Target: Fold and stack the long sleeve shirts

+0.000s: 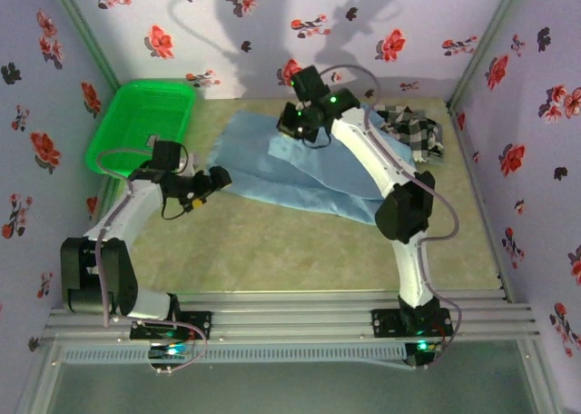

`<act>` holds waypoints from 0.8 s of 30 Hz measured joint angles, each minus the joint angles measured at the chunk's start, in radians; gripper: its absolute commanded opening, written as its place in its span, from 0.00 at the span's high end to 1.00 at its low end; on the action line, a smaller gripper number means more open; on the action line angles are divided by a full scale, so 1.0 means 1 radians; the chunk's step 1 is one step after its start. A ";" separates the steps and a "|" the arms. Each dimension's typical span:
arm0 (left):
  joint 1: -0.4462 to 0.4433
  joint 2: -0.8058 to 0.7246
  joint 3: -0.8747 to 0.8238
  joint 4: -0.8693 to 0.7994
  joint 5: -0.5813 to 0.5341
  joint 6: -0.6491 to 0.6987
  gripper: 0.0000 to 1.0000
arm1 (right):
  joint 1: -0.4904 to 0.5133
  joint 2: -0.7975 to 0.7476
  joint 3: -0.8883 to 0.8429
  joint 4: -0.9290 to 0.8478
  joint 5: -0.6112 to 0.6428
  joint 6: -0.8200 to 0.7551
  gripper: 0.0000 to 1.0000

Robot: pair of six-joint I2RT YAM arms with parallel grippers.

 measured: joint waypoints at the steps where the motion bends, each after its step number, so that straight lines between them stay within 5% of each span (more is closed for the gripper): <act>1: -0.005 0.002 -0.016 0.009 0.002 -0.011 0.00 | -0.010 0.025 0.063 -0.012 -0.003 -0.004 1.00; 16: -0.013 0.062 -0.040 0.092 0.026 -0.080 0.00 | -0.003 0.214 0.185 0.082 -0.110 0.091 0.99; 24: -0.042 0.166 -0.028 0.171 0.016 -0.163 0.01 | -0.066 0.238 0.264 0.031 -0.026 -0.053 0.91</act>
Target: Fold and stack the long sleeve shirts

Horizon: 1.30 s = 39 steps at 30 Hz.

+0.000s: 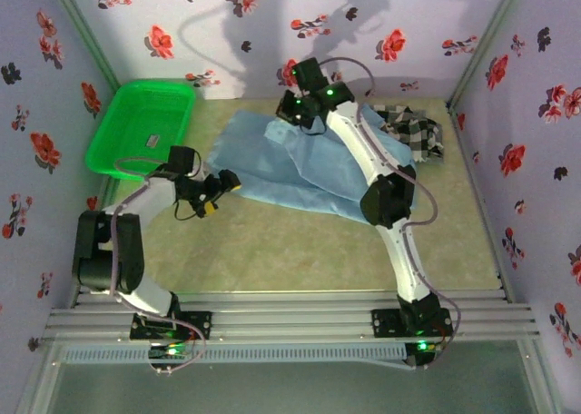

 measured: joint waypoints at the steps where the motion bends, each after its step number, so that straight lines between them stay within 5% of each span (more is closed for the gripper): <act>1: -0.001 0.019 0.003 0.014 -0.004 -0.019 0.01 | -0.016 0.000 0.001 0.000 0.019 -0.020 0.78; 3: -0.001 0.055 0.011 0.038 -0.018 -0.052 0.01 | -0.043 0.000 0.001 0.000 0.047 -0.048 0.45; 4: -0.001 0.075 0.020 0.048 -0.026 -0.068 0.01 | -0.058 0.000 0.001 -0.001 0.057 -0.061 0.37; 8: 0.004 0.161 0.068 0.090 -0.056 -0.122 0.04 | -0.105 -0.018 -0.011 -0.057 0.118 -0.123 0.25; 11: 0.017 0.224 0.112 0.107 -0.066 -0.166 0.07 | -0.123 -0.171 -0.220 -0.138 0.264 -0.166 0.18; 15: 0.027 0.267 0.158 0.101 -0.061 -0.204 0.20 | -0.157 -0.612 -0.765 -0.141 0.395 -0.161 0.18; 21: 0.034 0.357 0.238 0.103 -0.062 -0.214 0.62 | -0.307 -1.211 -1.454 -0.027 0.383 -0.055 0.23; 29: 0.037 0.389 0.257 0.092 -0.081 -0.172 0.92 | -0.409 -1.192 -1.904 0.233 0.224 0.126 0.28; 39: 0.037 0.372 0.223 0.134 -0.082 -0.150 0.95 | -0.511 -1.146 -1.946 0.449 0.131 0.233 0.42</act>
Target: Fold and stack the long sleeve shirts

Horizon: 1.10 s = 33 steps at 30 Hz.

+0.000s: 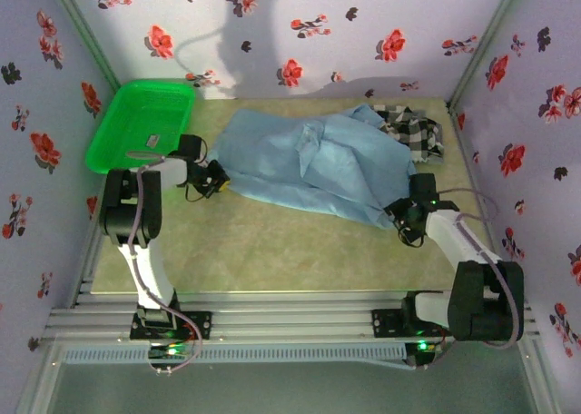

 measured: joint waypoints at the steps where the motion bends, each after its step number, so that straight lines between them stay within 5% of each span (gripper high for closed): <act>1: 0.000 -0.004 -0.009 0.011 0.000 0.000 0.95 | 0.000 0.011 -0.007 0.019 -0.010 0.014 0.46; 6: 0.000 -0.030 -0.055 0.052 0.000 0.000 0.96 | 0.000 0.051 -0.044 0.072 -0.050 0.063 0.60; 11: 0.000 -0.076 -0.108 0.044 0.000 0.007 0.97 | -0.018 0.042 -0.080 0.074 -0.053 0.096 0.90; 15: 0.004 -0.118 -0.134 -0.016 -0.012 0.038 0.99 | -0.076 0.042 -0.064 0.041 -0.053 0.066 0.92; 21: 0.031 -0.222 -0.173 -0.114 -0.021 0.121 0.99 | -0.125 0.026 0.058 -0.119 -0.050 -0.058 0.85; 26: 0.039 -0.295 -0.243 -0.111 -0.030 0.163 0.99 | -0.145 0.006 0.050 -0.185 -0.029 -0.126 0.53; 33: -0.029 -0.344 -0.380 -0.071 0.011 0.161 0.99 | -0.108 -0.202 0.045 -0.286 -0.047 -0.208 0.42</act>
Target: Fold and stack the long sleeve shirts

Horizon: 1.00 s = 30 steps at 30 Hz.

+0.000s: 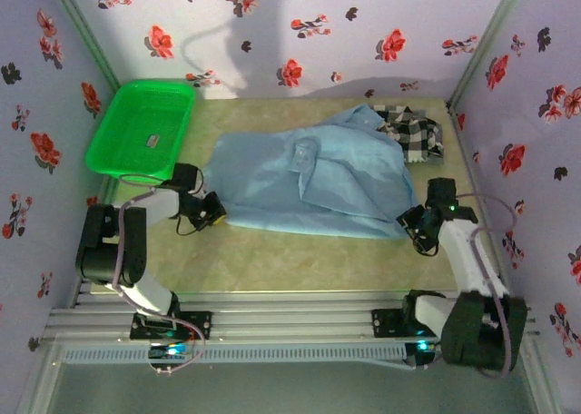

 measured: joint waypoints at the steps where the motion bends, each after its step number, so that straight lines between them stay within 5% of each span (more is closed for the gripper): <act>1: 0.000 -0.006 -0.008 0.000 0.003 0.000 0.99 | 0.019 -0.032 0.009 -0.020 -0.006 -0.007 0.41; 8: 0.003 -0.020 -0.013 0.003 0.011 0.003 0.99 | 0.197 -0.195 -0.014 -0.122 0.011 -0.005 0.41; 30: 0.016 -0.020 -0.012 -0.003 0.012 0.035 0.99 | 0.155 0.086 -0.062 0.093 0.030 0.127 0.54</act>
